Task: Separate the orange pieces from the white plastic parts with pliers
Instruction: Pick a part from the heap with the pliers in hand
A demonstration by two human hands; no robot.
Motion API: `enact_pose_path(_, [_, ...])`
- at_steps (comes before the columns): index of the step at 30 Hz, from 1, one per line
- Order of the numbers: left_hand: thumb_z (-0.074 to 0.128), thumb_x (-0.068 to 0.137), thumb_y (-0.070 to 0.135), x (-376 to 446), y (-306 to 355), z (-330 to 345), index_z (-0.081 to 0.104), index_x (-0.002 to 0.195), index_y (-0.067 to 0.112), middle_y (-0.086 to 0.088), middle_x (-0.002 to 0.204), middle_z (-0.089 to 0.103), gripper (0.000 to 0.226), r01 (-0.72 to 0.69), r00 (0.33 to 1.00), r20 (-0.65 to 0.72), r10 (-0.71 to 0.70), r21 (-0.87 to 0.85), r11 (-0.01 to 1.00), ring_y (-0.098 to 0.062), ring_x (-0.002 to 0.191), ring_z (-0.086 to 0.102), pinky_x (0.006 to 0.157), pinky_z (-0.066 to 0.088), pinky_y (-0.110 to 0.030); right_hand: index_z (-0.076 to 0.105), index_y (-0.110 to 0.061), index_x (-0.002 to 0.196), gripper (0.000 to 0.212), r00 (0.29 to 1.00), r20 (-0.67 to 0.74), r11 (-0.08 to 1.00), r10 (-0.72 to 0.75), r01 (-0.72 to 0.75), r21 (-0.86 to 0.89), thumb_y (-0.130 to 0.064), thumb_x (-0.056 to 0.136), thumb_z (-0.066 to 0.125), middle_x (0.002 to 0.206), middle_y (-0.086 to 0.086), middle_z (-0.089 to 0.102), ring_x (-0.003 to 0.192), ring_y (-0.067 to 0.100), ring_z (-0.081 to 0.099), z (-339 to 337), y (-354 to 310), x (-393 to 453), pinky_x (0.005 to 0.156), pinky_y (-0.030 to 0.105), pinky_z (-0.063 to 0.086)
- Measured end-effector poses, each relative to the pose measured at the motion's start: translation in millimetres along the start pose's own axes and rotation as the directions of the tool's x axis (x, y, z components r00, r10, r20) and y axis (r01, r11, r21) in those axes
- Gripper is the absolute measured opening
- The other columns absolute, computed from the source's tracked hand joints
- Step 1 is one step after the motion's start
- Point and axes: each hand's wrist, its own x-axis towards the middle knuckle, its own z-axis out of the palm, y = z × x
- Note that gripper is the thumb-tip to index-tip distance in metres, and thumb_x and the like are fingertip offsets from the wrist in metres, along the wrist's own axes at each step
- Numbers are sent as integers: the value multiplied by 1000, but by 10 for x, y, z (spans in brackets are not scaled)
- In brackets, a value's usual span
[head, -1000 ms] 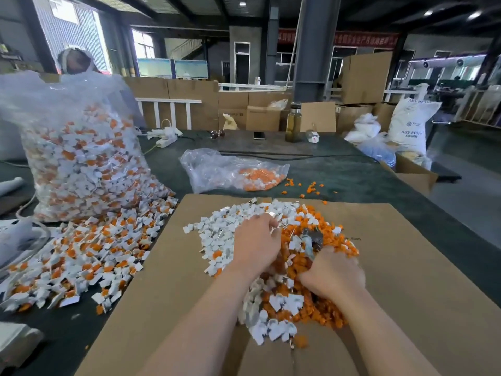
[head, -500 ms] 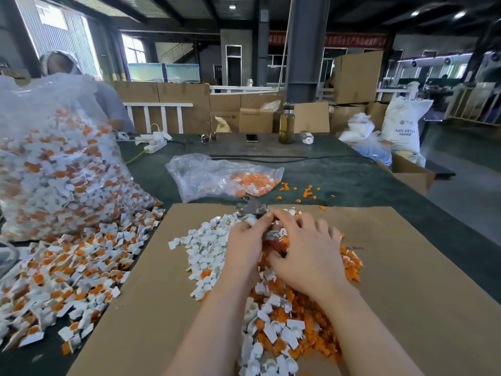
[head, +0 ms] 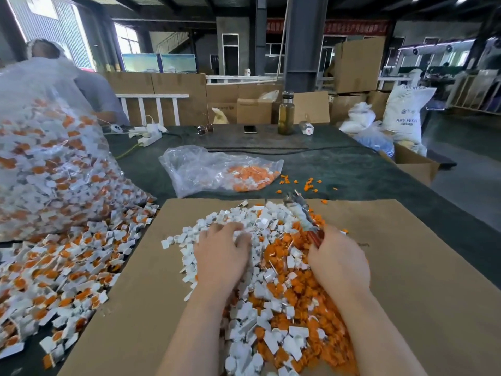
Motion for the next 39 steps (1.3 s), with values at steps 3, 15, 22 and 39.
enact_pose_path(3, [48,102,34,-6,5,77,65,126,29,-2,126,55,30,-18,996,86,22,-45,999,-24,115,54,97,41,-33,54,-21,89,10,994,94,996,53,-46,-79,-30,90,50,70,-6,46,64,17,49,20,125,16,52,28,38])
enact_pose_path(15, [59,98,28,-1,4,97,69,121,26,1,123,61,26,61,997,53,-52,-181,982,-13,101,58,85,38,-21,57,-22,95,15,992,127,993,-1,16,-113,-36,92,55,83,-4,54,69,16,57,95,86,39,55,30,49])
enact_pose_path(22, [63,95,23,-1,2,90,71,105,29,8,113,66,14,92,996,19,-90,-254,963,-7,86,61,72,44,-21,54,-18,95,13,994,114,991,4,12,-135,-31,92,55,85,-1,55,68,19,57,126,101,63,45,26,35])
enact_pose_path(39, [60,93,17,-19,4,110,65,102,18,2,103,52,11,89,996,-12,-92,-130,987,-19,88,58,74,41,-25,49,-22,85,12,998,64,998,23,-18,-65,-31,91,55,82,-3,52,58,8,44,164,114,40,42,23,27])
